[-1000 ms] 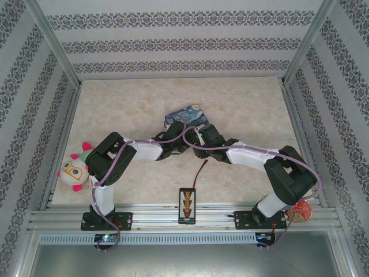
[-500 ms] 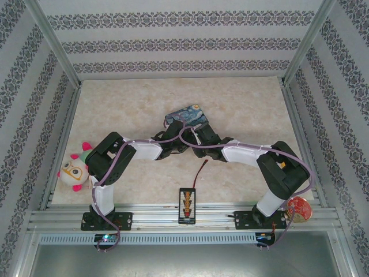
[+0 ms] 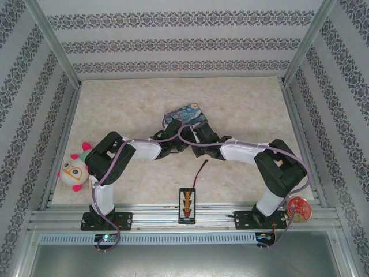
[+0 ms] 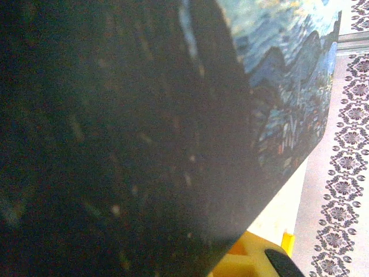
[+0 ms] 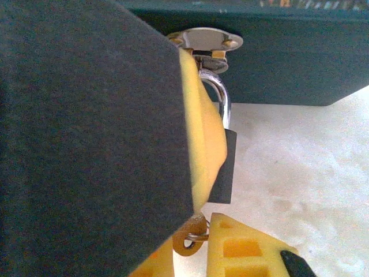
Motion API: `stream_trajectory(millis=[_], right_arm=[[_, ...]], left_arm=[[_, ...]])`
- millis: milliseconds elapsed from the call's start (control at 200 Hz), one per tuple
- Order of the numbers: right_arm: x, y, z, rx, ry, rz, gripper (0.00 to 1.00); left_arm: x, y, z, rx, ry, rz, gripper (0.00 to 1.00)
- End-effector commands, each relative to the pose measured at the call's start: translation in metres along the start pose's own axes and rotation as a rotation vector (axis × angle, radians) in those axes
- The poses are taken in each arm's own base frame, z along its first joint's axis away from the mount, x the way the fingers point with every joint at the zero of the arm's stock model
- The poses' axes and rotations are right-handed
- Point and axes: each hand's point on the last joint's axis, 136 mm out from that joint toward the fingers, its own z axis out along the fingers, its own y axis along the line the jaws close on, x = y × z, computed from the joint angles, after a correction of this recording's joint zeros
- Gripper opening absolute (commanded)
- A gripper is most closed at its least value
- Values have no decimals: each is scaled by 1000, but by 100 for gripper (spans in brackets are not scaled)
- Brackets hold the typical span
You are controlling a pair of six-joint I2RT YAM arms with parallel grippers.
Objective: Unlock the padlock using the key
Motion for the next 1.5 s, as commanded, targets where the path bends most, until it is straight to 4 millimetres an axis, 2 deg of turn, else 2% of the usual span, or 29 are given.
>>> stream_trajectory(millis=[0,80,310,535,884,1374,1499], right_arm=[[-29,0,1,-66,-77,90,3],[-30,1,1,-130,-83,143,0],[-42,5,-6,-386,-106,291,0],[-42,7,-6,-526,-83,356,0],[-34,-1,-2,-560,-49,451,0],[-29,1,-4,-600,-43,588,0],[-27,0,-7,-590,-49,589,9]], left_arm=[[19,7,-6,-27,73,-20,0],[19,9,-7,-27,72,-21,0],[22,14,-10,-33,83,-20,0],[24,17,-14,-33,84,-21,0],[19,18,-17,-28,56,-21,5],[15,22,-18,-19,39,-29,9],[14,22,-19,-17,36,-27,9]])
